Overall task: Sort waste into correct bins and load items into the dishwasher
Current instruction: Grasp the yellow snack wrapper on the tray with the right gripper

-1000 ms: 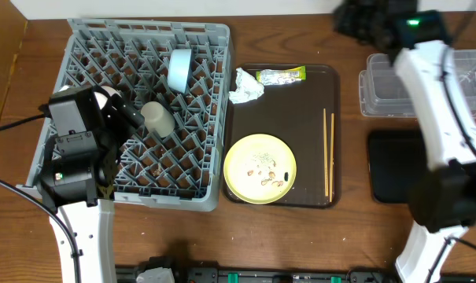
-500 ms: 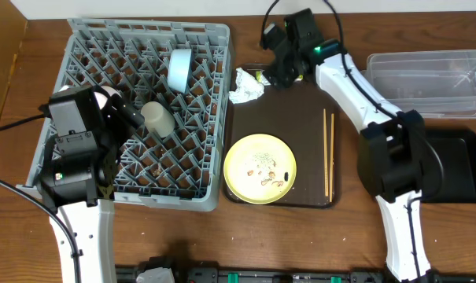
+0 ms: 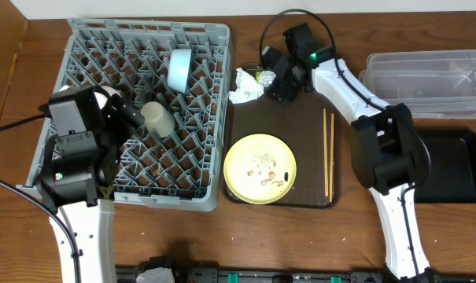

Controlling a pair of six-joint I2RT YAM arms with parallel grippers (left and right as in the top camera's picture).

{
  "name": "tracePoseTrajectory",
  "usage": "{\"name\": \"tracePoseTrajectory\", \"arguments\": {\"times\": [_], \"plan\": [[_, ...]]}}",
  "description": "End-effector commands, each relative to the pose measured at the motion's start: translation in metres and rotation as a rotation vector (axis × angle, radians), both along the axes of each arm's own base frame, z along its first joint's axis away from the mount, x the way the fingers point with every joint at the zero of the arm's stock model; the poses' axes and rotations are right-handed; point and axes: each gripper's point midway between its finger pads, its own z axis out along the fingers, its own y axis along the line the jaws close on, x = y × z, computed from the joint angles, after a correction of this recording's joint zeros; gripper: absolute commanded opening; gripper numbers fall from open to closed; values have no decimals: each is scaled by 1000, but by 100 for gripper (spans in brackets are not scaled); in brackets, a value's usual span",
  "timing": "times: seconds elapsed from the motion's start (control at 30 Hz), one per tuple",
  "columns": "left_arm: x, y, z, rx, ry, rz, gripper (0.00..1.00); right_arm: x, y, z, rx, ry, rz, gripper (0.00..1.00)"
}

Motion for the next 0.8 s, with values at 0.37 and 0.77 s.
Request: {"name": "tracePoseTrajectory", "arguments": {"times": [0.37,0.77], "plan": [[-1,3,-1,4,6,12,98,-32,-17,-15,74,222,-28,76],[-1,3,-1,4,6,13,98,9,-46,63,136,164,-550,1]]}}
